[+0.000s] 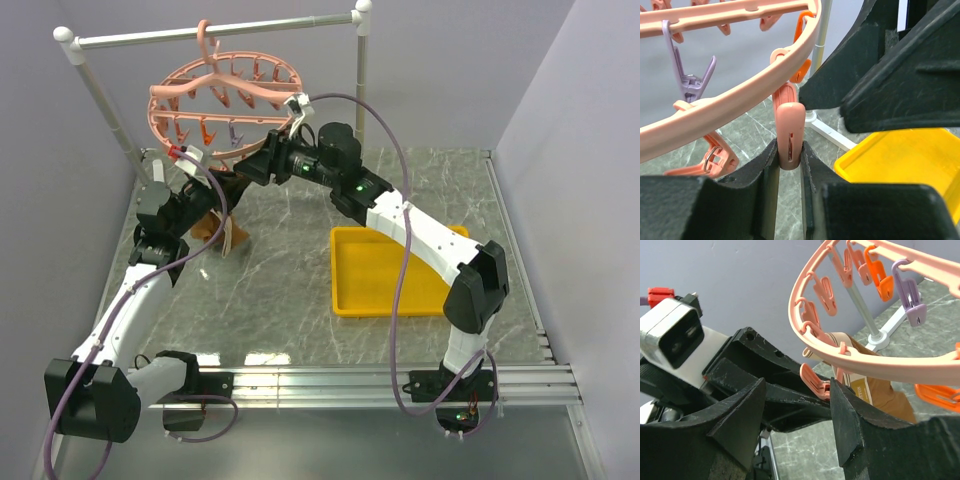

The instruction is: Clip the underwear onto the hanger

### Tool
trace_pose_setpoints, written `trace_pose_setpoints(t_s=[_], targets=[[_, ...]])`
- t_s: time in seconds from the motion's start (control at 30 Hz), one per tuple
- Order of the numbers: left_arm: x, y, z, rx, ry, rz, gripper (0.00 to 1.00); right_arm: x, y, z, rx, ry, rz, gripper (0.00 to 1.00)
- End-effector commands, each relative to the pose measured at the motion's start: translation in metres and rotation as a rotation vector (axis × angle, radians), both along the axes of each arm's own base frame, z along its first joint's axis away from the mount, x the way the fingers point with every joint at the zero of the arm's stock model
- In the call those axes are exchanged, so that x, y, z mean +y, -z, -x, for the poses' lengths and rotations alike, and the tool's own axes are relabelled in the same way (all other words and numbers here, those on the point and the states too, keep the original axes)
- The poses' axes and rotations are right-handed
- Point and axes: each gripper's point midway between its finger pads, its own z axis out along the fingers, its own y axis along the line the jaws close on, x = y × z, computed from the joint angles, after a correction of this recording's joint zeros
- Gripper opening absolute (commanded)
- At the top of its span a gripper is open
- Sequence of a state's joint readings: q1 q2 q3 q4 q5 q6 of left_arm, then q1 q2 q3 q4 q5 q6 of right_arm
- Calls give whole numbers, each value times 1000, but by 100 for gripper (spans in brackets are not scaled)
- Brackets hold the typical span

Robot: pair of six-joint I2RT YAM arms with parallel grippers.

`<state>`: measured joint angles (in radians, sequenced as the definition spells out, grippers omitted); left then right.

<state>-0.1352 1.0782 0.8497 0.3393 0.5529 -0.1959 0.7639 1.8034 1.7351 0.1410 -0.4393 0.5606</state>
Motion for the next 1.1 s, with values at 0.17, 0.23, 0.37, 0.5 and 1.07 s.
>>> trace_pose_setpoints(t_s=[0.17, 0.23, 0.37, 0.5, 1.07], targets=[[-5, -18, 5, -82, 39, -4, 6, 4, -16, -16, -9, 129, -18, 61], [-5, -17, 5, -78, 38, -7, 6, 2, -15, -14, -14, 130, -14, 61], [-5, -14, 7, -75, 38, -9, 6, -3, -17, -10, -26, 120, -6, 61], [-5, -16, 7, -78, 37, -7, 5, -13, -22, -7, -42, 122, 4, 61], [-9, -17, 8, -101, 68, -24, 6, -16, -10, -19, -28, 120, 12, 67]])
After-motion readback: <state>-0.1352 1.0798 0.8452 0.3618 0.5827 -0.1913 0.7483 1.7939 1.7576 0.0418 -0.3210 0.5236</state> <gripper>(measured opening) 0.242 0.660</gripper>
